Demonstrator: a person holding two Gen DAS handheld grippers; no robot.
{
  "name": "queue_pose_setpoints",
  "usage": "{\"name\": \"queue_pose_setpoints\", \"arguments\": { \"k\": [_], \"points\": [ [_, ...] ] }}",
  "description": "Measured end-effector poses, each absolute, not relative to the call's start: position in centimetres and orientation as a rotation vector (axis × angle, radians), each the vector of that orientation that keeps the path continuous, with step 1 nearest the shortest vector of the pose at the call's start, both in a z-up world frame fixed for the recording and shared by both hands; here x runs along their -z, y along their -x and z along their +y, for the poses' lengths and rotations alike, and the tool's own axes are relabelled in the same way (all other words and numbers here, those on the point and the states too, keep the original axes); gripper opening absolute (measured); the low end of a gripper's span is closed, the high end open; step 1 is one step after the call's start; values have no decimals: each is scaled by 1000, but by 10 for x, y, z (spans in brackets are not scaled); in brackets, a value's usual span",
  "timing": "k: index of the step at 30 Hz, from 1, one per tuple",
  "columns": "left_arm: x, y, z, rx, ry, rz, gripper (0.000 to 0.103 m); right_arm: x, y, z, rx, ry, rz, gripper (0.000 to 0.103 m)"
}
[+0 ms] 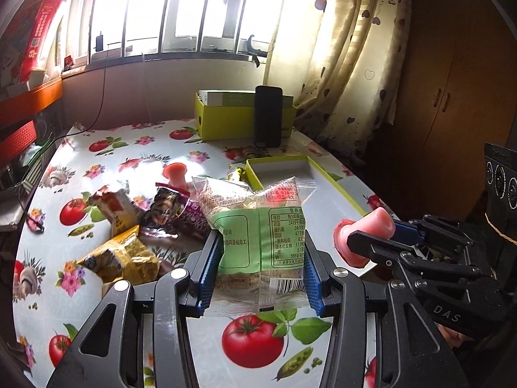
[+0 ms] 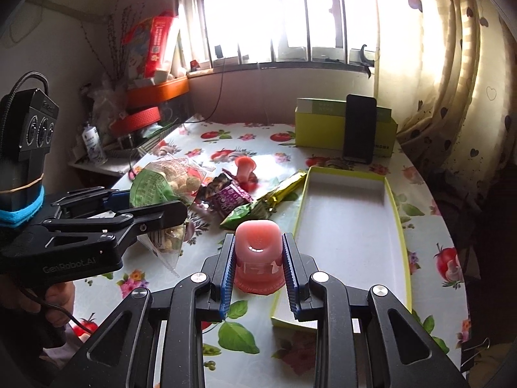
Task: Organize snacks
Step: 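Lift and carry the bun bag and jelly cup over the white box lid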
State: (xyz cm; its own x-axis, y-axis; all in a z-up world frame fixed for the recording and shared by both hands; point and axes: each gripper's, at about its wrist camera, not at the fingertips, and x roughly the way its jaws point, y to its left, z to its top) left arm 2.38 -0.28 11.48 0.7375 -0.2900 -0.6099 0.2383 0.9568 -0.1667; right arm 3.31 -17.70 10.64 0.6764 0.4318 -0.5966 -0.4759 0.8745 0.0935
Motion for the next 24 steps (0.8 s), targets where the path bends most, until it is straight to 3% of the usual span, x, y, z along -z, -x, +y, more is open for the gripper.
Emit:
{"name": "queue_pose_setpoints", "arguments": {
  "k": [24],
  "points": [
    [-90,-87,-59,407,41,771,47,-75,-87,-227,-378,6,733,25]
  ]
}}
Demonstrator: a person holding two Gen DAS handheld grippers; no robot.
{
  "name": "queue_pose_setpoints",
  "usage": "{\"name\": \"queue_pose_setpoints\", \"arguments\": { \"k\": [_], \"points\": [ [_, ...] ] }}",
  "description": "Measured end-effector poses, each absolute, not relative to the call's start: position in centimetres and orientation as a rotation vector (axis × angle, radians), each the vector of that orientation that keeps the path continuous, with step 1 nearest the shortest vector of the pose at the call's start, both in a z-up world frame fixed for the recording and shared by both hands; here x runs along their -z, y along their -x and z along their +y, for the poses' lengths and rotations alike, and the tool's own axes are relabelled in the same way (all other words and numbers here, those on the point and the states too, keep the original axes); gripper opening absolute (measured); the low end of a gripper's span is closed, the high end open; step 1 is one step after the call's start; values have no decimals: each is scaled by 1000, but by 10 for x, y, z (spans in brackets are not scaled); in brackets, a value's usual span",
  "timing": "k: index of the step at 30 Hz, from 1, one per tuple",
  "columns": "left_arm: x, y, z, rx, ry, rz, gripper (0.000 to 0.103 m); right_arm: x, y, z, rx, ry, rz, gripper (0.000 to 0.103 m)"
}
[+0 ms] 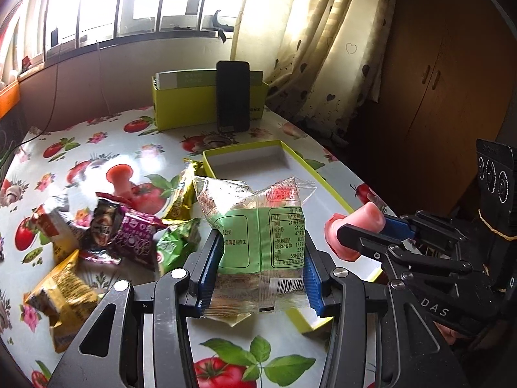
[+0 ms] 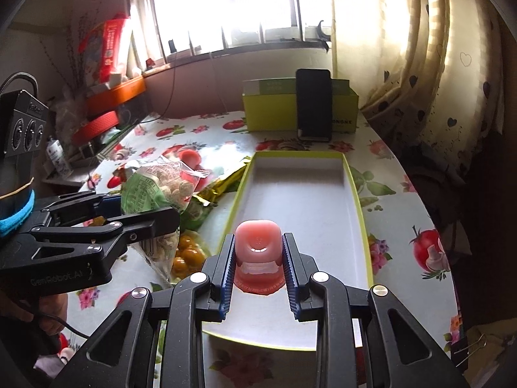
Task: Organize snacks
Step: 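Lift and carry the bun bag and jelly cup over the white box lid, then lower and release the bun bag and jelly cup into the box lid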
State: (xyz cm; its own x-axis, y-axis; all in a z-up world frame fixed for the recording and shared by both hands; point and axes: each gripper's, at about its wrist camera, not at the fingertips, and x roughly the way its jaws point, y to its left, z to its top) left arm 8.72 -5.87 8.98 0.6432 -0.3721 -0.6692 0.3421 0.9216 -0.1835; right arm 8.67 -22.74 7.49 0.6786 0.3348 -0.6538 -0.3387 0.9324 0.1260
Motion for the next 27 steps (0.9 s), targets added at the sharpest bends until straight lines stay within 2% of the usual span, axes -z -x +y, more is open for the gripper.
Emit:
{"name": "queue_pose_setpoints", "arguments": {
  "k": [27],
  "points": [
    [-52,-151,-118,547,27,847,47,-25,-147,-261,-277,2,857,25]
  ]
}}
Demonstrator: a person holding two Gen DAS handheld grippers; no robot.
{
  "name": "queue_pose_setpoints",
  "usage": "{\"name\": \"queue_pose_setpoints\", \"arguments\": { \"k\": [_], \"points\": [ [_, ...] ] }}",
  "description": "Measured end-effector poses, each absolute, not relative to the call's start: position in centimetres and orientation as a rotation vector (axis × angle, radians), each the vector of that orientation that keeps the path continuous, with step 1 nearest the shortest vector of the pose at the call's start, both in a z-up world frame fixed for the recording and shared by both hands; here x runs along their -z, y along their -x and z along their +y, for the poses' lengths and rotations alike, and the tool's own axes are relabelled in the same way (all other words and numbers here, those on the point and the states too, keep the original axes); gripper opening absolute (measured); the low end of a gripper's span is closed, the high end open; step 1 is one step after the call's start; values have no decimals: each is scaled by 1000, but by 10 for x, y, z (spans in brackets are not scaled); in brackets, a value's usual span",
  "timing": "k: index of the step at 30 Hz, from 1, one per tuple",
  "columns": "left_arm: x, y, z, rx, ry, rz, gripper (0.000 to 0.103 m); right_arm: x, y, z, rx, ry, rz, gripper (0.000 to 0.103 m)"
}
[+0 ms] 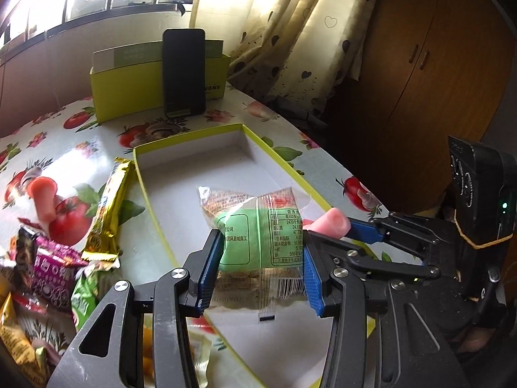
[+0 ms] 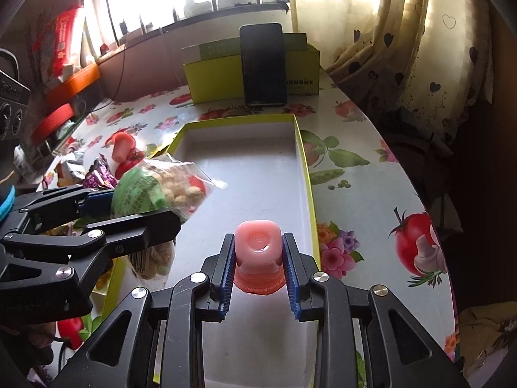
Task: Organize snacks
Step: 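Lower and release the bun bag and jelly cup into the box lid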
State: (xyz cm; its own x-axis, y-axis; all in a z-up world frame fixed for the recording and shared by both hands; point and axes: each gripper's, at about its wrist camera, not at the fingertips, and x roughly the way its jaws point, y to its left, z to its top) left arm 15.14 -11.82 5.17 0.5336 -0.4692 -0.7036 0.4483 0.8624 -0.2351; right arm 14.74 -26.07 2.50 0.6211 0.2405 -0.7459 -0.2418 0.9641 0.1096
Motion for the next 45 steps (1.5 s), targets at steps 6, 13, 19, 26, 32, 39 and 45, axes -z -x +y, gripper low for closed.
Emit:
{"name": "queue_pose_setpoints", "arguments": {
  "k": [6,13,19,26,32,39,45],
  "points": [
    [-48,-161,-125,563,23,846,48,-19,-155,-263,-277,3,877,26],
    [-43,-174,-127,565,56,876,48,-24,-154,-264,-277,18,870,31],
    [-53,-167,-116,571,88,848,48,-31,-141,-267,-281,11,851,32],
    [-59,-151,-104,508,42,829,48,-27,-132,-266,-280,12,867,28],
    [-46,-145,-108,480,-21,866,48,-19,-139,-260,-293,18,886,23],
    [-44,-156,-115,460,-37,858,48,-20,-160,-255,-301,15,872,22],
    [-47,-166,-111,430,-16,842,48,-31,-162,-254,-300,14,847,25]
  ]
}}
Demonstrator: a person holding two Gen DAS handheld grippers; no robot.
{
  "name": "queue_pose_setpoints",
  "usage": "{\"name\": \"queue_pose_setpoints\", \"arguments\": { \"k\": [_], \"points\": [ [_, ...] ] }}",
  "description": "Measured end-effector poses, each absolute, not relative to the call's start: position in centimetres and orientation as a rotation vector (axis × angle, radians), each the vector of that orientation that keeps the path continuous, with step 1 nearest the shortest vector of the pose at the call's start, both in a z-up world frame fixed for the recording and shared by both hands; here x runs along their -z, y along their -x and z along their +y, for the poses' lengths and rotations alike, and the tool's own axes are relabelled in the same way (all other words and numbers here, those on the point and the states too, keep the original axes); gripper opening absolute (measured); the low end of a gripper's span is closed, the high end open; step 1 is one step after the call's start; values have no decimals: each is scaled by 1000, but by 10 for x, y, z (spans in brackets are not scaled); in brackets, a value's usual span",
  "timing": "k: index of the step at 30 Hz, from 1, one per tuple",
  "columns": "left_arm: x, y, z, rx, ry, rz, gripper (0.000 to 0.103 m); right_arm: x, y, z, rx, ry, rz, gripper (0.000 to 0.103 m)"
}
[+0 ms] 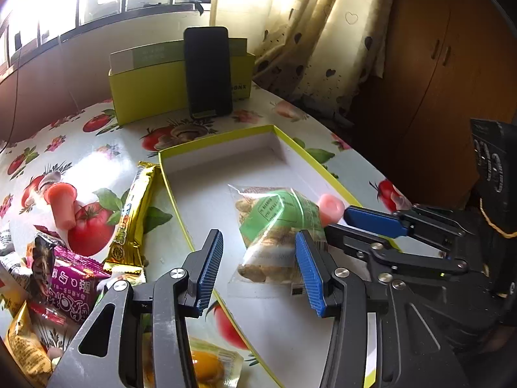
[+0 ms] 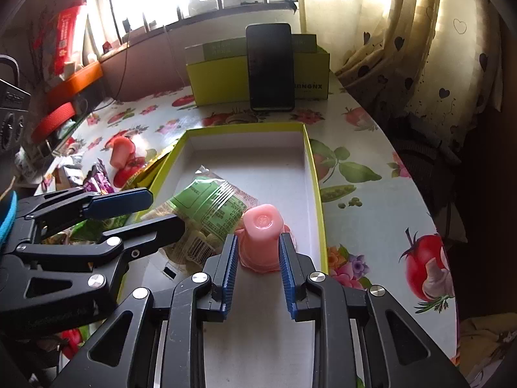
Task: Organize snacks
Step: 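Lower and release the bun bag and jelly cup into the box lid, then withdraw both grippers from the box lid toward the snack pile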
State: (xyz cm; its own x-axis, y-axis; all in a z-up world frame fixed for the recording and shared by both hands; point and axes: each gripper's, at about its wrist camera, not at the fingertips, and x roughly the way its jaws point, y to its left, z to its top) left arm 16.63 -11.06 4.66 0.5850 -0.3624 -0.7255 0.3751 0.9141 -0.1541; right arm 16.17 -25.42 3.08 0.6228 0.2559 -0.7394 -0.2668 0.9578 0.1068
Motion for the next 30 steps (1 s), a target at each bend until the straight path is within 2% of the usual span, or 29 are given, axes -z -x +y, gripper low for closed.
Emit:
{"name": "queue_pose_setpoints", "arguments": {
  "k": [17,30],
  "points": [
    [-72,-113,-81,391,19,803,48,-63,-104,-232,-340,50,811,48],
    [-90,-68,-43,336,68,760,48,-75,-68,-195,-403,97,795,53]
  ]
}}
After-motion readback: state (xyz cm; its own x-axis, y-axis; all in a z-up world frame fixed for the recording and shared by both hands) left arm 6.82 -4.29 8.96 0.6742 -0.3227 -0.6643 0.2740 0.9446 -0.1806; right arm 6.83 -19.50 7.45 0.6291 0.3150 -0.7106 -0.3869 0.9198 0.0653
